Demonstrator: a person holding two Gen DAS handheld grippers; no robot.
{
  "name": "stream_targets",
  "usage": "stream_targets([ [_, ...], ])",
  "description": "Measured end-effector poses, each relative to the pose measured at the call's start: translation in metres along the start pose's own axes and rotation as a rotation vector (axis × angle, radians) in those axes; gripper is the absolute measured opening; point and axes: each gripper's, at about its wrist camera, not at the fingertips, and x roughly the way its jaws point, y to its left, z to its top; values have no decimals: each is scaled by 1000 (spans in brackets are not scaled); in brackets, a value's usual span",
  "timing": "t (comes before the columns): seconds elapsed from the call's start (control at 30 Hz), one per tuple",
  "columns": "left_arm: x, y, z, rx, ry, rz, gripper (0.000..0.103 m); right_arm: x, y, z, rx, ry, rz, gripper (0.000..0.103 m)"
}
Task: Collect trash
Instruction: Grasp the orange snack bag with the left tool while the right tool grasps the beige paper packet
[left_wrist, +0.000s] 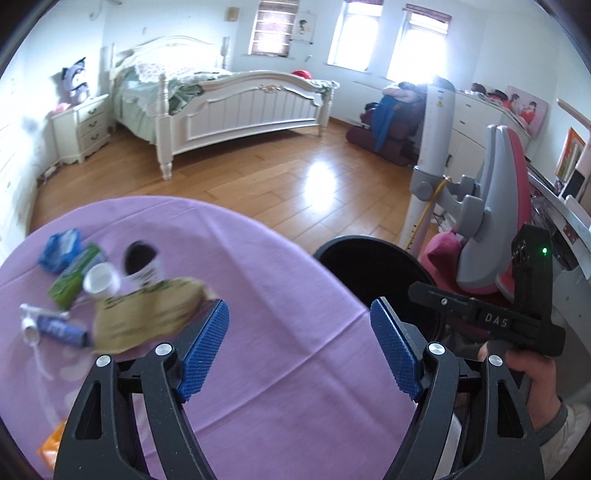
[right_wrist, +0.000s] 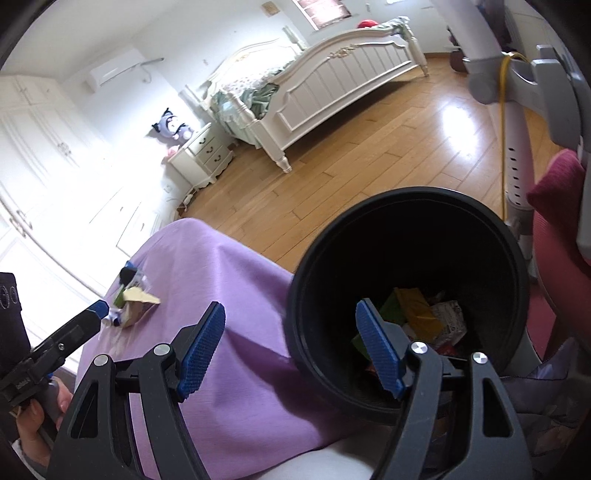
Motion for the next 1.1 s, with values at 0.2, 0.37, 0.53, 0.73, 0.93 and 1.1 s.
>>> stream_targets([
  [0.2,-39,45,-26,11,-9,68,85,8,42,-4,-84,28,34,73],
  [0.37,-71,91,-50,14,17,94,85,18,83,-8,-189,58,65,73],
  [0.53,-96,127,-74,31,40,93,85,32,122,-8,-298,81,82,73],
  [0.73,-102,143,-96,81,88,116,85,52,159,-3,-408,97,92,73],
  [0.93,-91,157,-106,37,145,87,77,77,186,5,-509,132,99,73],
  [1.1,-89,163,-103,16,137,89,76,104,202,7,-583,188,76,73],
])
